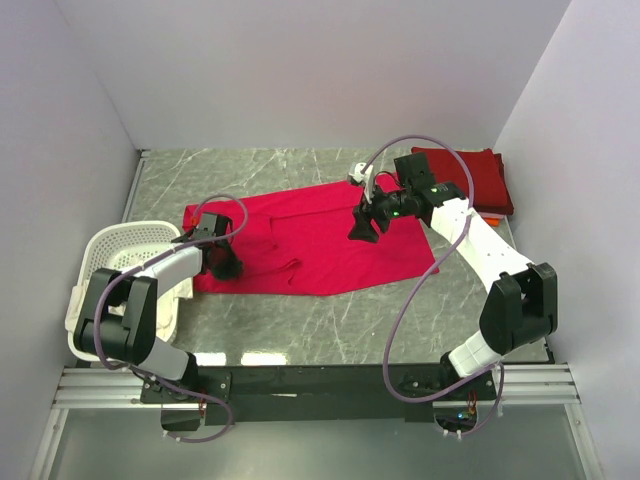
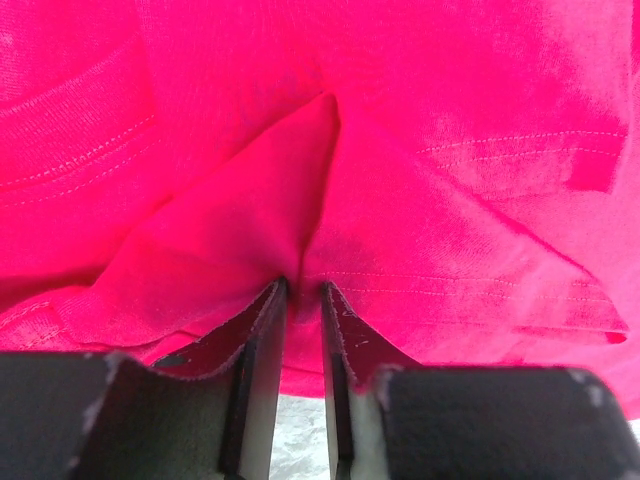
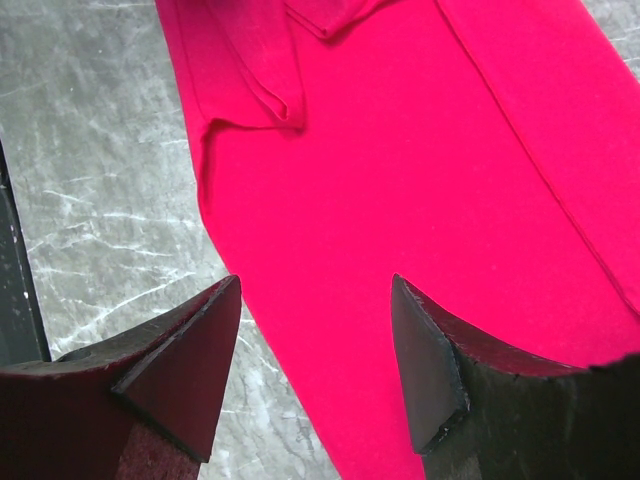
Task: Fold and stack the t-shirts
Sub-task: Fold the tshirt
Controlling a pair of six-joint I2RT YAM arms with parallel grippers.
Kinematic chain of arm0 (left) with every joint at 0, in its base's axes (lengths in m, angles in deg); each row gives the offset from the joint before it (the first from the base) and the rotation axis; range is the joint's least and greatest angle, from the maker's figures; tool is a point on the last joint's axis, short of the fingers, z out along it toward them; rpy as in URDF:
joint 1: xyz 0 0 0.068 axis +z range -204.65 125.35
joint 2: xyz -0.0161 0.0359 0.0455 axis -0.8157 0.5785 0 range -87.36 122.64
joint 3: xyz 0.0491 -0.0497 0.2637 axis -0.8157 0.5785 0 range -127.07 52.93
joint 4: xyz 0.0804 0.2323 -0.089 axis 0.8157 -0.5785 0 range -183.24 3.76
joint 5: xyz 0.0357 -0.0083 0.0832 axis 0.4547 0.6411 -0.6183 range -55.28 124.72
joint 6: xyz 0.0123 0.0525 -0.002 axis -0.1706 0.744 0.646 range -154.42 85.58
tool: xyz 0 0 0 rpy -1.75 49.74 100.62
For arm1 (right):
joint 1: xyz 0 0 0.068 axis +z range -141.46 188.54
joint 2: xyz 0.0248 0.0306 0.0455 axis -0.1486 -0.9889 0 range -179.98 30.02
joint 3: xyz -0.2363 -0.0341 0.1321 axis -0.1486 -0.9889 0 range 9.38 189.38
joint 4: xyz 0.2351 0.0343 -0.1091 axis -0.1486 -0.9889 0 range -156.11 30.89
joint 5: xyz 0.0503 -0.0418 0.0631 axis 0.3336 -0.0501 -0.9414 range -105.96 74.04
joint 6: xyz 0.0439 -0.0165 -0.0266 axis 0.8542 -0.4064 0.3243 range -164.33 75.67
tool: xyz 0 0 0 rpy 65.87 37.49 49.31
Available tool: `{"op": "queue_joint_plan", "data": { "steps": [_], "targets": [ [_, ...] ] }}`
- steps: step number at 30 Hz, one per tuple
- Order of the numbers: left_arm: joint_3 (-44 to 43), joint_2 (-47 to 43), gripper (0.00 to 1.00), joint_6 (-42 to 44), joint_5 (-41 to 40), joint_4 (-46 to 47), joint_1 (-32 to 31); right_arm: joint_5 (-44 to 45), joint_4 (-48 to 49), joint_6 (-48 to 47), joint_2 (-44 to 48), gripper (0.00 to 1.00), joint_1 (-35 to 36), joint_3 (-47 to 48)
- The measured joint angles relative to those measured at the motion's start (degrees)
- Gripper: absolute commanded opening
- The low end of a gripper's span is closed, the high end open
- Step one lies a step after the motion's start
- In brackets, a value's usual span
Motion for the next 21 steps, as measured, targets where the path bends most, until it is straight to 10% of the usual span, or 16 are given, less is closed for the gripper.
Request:
{"op": "queue_joint_plan", "data": {
  "steps": [21],
  "targets": [
    [-0.33,-1.57,0.00,0.02,0.04,-0.35,-0.04,-0.42,-0.04,-0.02,0.00,0.69,-0.31,0.00]
  ]
}}
